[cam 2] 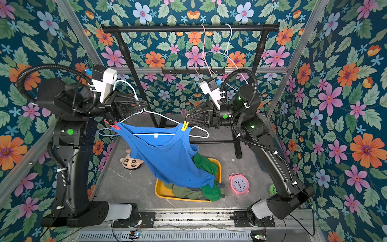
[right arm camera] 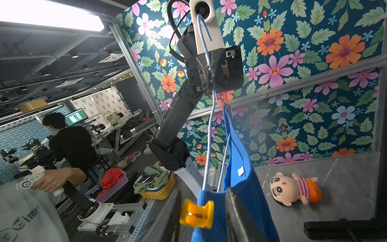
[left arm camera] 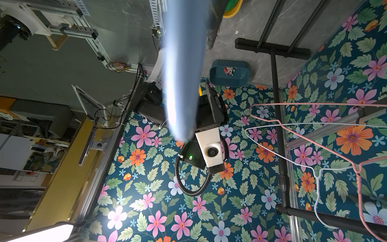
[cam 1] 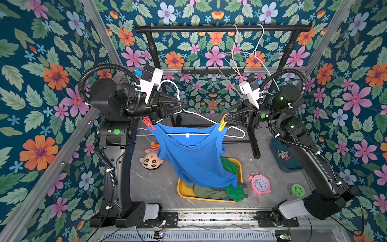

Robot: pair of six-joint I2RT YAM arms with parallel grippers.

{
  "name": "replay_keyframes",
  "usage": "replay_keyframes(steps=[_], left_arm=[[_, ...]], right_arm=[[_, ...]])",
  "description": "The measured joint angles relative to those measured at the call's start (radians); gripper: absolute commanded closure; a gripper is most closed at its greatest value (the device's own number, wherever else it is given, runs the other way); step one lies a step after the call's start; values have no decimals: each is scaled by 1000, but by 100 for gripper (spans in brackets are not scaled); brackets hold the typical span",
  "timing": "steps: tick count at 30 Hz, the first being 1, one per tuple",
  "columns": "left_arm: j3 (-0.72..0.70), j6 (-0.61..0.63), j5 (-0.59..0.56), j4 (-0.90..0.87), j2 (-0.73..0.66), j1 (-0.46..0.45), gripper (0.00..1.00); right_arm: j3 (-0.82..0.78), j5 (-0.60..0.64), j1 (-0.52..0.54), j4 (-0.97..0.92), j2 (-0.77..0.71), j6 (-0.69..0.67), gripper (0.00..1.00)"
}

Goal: Remove the clothespins securing tank tops to the hanger
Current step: Remove the clothespin from the hanger.

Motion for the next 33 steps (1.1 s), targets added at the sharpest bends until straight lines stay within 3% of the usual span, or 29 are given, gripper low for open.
replay_keyframes(steps=[9,23,29,33], left_arm=[[0,0,1,0,0,0,100],[-10,0,0,2,0,0,100],[-14,0,1,2,-3,0,100],[-19,0,4,4,-7,0,100]], right_arm=[[12,2,6,-43,-4,-35,84],[86,61,-11,-74,-1,-71,98],[122,116,-93,-75,-18,-74,99],[23,177,-233,-73,-87,-68,100]])
